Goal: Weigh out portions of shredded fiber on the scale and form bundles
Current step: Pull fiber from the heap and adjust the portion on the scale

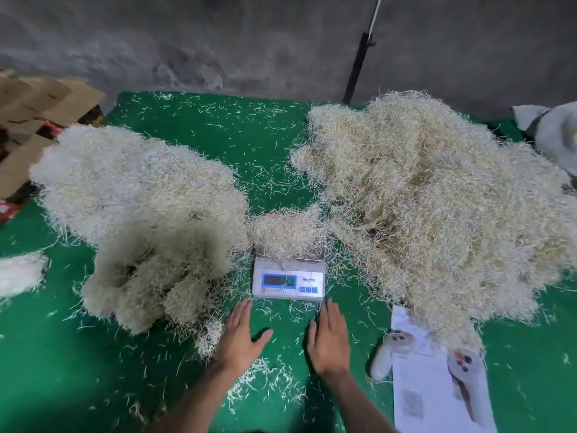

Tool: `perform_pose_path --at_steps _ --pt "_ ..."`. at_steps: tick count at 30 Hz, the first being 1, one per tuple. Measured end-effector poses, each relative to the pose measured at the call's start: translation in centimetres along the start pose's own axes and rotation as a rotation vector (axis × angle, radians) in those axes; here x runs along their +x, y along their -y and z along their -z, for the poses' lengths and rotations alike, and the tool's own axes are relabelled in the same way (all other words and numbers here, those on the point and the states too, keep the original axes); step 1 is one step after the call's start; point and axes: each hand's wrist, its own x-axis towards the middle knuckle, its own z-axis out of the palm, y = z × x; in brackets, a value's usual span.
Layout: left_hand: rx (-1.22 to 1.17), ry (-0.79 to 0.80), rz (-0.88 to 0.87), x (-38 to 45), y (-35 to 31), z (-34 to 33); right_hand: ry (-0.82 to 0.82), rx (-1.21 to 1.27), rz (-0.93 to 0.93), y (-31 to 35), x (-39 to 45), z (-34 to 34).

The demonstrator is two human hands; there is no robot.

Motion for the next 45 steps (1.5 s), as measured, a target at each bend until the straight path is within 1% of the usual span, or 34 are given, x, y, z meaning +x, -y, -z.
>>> perform_pose_path --at_steps 2,5,8,11,13,15,17,20,21,23,25,26,28,30,32,34,36,38,41,43,45 --pt "0.163 0.040 -0.063 -0.9 0.4 -0.5 0.013 -0.024 -0.008 0.7 -1.6 -0.9" --pt "0.250 0.072 -0.085 -2.2 0.5 -0.8 0.018 -0.061 -0.009 1.4 -3.6 -2.3" --pt "0.262 0.088 -0.099 -2.9 0.5 -0.7 0.002 -0.070 -0.014 2.0 -4.6 -2.9" --pt "0.279 0.084 -0.099 -3.3 0.5 -0.7 0.029 -0.082 -0.036 2.3 -4.7 -2.7" --pt "0.268 0.070 -0.075 -3.4 0.2 -0.7 -0.005 -0.058 -0.038 2.6 -4.5 -1.9" --pt "0.234 0.023 -0.032 -2.9 -0.8 -0.2 -0.060 -0.043 -0.036 2.7 -3.7 -0.6" --pt "0.155 -0.072 0.014 -1.7 -2.3 1.0 -0.088 0.001 -0.068 2.8 -1.5 1.5" --pt "-0.129 -0.213 0.081 1.1 -5.0 3.5 -0.175 0.301 -0.139 3.4 2.9 5.7" --pt "-0.253 -0.237 0.087 2.2 -5.9 4.5 -0.198 0.410 -0.138 3.8 4.5 7.0" --pt "-0.452 -0.250 0.079 4.5 -7.7 6.5 -0.206 0.520 -0.115 4.5 7.9 9.4" --pt "-0.486 -0.274 0.040 7.2 -9.0 8.6 -0.190 0.640 -0.122 5.3 11.2 11.3" --pt "-0.445 -0.288 0.009 8.5 -9.5 9.4 -0.174 0.712 -0.131 5.6 12.7 12.0" --pt "-0.270 -0.306 -0.107 11.1 -10.6 10.6 -0.160 0.765 -0.148 6.0 15.1 13.0" --pt "-0.064 -0.293 -0.274 13.3 -12.1 11.3 -0.081 0.720 -0.148 5.6 16.7 13.3" --pt "0.090 -0.210 -0.420 15.3 -13.9 11.2 0.034 0.618 -0.106 4.8 17.9 13.3" --pt "0.214 -0.104 -0.476 16.9 -15.5 10.4 0.075 0.505 -0.073 3.6 18.7 13.4" --pt "0.283 -0.069 -0.475 18.2 -16.3 9.5 0.083 0.474 -0.027 2.5 19.3 13.9" --pt "0.284 -0.082 -0.458 18.9 -16.7 8.7 0.121 0.656 -0.043 1.7 19.7 14.8" --pt "0.177 -0.100 -0.376 19.3 -17.1 8.1 0.067 0.927 -0.133 0.3 20.9 16.3" --pt "0.122 -0.094 -0.340 19.2 -17.7 8.0 0.032 1.075 -0.219 -0.2 22.1 17.4" --pt "0.051 -0.076 -0.313 19.1 -18.6 8.0 -0.014 1.275 -0.362 -0.3 23.4 18.0"
